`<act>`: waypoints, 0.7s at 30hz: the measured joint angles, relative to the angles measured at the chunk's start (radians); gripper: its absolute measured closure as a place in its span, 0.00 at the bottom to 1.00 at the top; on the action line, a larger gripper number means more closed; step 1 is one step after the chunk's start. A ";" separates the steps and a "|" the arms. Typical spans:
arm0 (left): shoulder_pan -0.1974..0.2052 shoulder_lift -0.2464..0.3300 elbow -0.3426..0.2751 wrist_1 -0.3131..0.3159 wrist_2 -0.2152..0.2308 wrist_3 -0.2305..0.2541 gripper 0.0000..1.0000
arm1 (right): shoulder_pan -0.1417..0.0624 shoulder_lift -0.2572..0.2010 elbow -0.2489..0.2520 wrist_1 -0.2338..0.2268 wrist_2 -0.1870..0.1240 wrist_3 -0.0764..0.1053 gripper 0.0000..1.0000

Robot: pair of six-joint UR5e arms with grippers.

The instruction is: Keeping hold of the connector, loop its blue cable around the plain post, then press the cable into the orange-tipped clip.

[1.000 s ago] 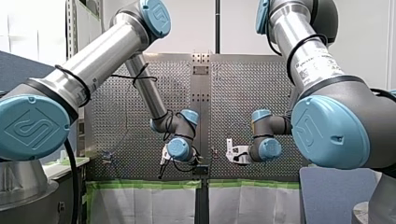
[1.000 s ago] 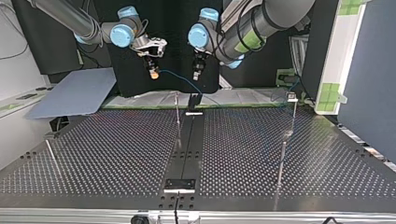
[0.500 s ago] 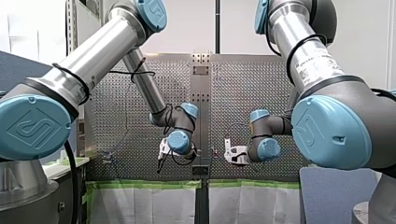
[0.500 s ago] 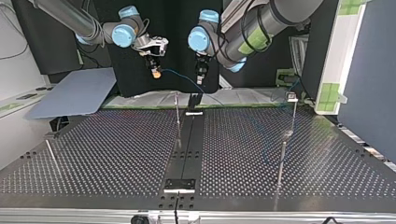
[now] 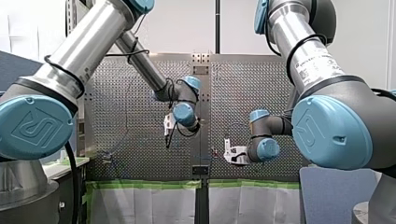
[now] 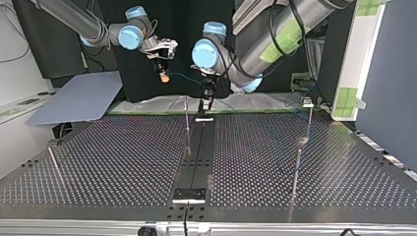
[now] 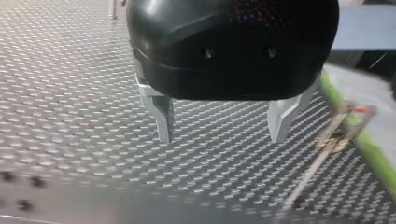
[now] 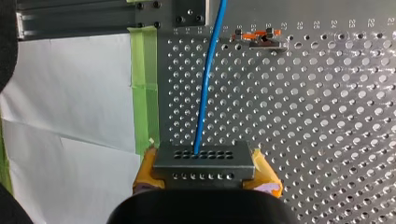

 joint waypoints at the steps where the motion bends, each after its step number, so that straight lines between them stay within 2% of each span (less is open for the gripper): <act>1: 0.000 0.008 0.010 -0.010 -0.009 0.008 0.00 | 0.000 0.000 0.000 0.000 0.001 0.000 1.00; 4: 0.004 0.023 0.037 -0.041 -0.031 0.036 0.00 | 0.000 0.000 0.000 -0.002 0.002 0.001 1.00; 6: 0.010 0.023 0.045 -0.064 -0.029 0.056 0.00 | 0.000 0.000 0.000 -0.002 0.003 0.001 1.00; 13: 0.031 -0.024 0.057 -0.132 0.006 0.122 0.00 | 0.000 0.000 0.000 -0.003 0.002 0.001 1.00; 21: 0.049 -0.095 0.098 -0.204 0.047 0.185 0.00 | 0.000 0.000 -0.001 -0.006 0.001 0.002 1.00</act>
